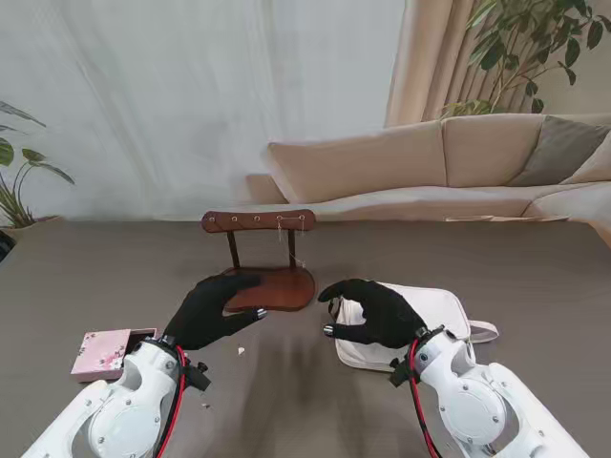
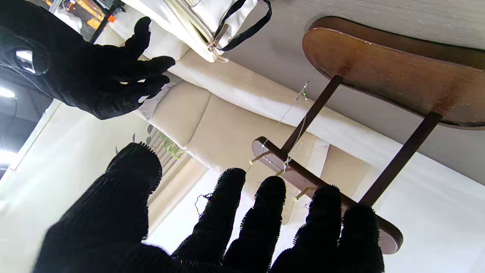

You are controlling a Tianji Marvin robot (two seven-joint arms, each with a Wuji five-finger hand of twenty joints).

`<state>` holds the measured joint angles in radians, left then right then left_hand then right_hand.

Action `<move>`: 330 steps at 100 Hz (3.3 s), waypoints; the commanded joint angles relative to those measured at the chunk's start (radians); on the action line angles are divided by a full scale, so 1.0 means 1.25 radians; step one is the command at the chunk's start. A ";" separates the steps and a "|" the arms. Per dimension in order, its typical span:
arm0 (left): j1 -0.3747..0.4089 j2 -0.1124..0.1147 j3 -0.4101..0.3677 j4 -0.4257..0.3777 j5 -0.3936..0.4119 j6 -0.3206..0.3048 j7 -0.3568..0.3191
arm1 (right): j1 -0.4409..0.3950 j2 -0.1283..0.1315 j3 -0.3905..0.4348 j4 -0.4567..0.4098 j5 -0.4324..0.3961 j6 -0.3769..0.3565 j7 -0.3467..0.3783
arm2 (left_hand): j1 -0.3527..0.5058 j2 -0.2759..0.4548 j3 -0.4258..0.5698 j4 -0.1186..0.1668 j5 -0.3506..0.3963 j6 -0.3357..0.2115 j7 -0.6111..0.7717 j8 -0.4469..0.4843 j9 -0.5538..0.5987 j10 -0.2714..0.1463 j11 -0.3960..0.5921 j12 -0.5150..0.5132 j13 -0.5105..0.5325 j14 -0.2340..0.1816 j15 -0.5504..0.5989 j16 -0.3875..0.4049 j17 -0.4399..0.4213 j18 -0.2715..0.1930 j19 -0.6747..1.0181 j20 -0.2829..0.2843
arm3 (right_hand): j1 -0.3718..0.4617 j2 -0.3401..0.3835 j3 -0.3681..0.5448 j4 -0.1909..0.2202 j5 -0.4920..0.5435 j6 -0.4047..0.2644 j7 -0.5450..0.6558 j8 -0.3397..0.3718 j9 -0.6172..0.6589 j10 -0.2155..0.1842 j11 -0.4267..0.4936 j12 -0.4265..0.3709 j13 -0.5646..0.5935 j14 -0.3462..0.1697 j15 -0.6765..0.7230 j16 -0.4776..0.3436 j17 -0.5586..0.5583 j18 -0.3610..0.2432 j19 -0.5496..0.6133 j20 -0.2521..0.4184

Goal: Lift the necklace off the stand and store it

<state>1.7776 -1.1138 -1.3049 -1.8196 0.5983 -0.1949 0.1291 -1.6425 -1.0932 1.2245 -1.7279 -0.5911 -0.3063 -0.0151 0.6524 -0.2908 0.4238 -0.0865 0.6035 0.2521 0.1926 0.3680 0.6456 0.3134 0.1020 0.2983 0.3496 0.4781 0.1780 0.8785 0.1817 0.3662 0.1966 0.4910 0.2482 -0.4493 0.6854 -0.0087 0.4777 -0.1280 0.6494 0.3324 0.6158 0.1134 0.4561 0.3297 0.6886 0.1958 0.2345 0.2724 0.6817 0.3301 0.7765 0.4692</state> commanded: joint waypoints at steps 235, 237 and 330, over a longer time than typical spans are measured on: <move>0.026 0.000 -0.022 -0.023 0.002 0.031 -0.041 | 0.426 -0.217 -0.427 0.272 0.224 0.769 -0.204 | 0.010 0.031 -0.018 0.030 0.015 0.005 -0.023 -0.014 0.016 0.013 -0.001 0.006 0.020 0.011 -0.008 -0.022 -0.011 0.002 0.000 0.018 | 0.031 0.054 -0.026 0.006 -0.317 0.268 0.028 -0.118 0.167 0.032 0.153 0.069 0.319 0.094 0.342 0.167 -0.073 0.071 0.424 0.082; 0.026 0.000 -0.021 -0.023 0.002 0.031 -0.042 | 0.428 -0.221 -0.427 0.278 0.228 0.772 -0.210 | 0.010 0.031 -0.018 0.030 0.016 0.004 -0.023 -0.014 0.016 0.014 -0.001 0.006 0.020 0.012 -0.008 -0.022 -0.011 0.002 0.001 0.018 | 0.030 0.055 -0.027 0.007 -0.318 0.271 0.023 -0.122 0.167 0.033 0.155 0.069 0.320 0.095 0.343 0.167 -0.072 0.071 0.425 0.082; 0.020 0.001 -0.017 -0.019 0.005 0.022 -0.045 | 0.511 -0.364 -0.429 0.520 0.401 0.787 -0.360 | 0.013 0.032 -0.020 0.031 0.028 0.004 -0.017 -0.013 0.022 0.015 0.000 0.007 0.025 0.011 -0.005 -0.019 -0.010 0.003 0.000 0.019 | 0.067 0.058 -0.049 0.010 -0.313 0.286 0.057 -0.152 0.186 0.050 0.194 0.047 0.364 0.105 0.384 0.161 -0.041 0.089 0.469 0.064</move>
<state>1.8038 -1.1106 -1.3288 -1.8440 0.6073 -0.1671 0.0938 -1.0008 -1.5364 0.6874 -1.0873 -0.1002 0.6873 -0.4715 0.6543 -0.2908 0.4202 -0.0865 0.6291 0.2566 0.1786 0.3540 0.6602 0.3250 0.1021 0.2985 0.3496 0.4785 0.1780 0.8620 0.1745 0.3676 0.1968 0.5040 0.3012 -0.3948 0.6607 -0.0087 0.1259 0.2555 0.6582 0.1088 0.8249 0.1509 0.6782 0.4044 1.0915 0.3063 0.6928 0.4720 0.6962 0.4012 1.3054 0.5673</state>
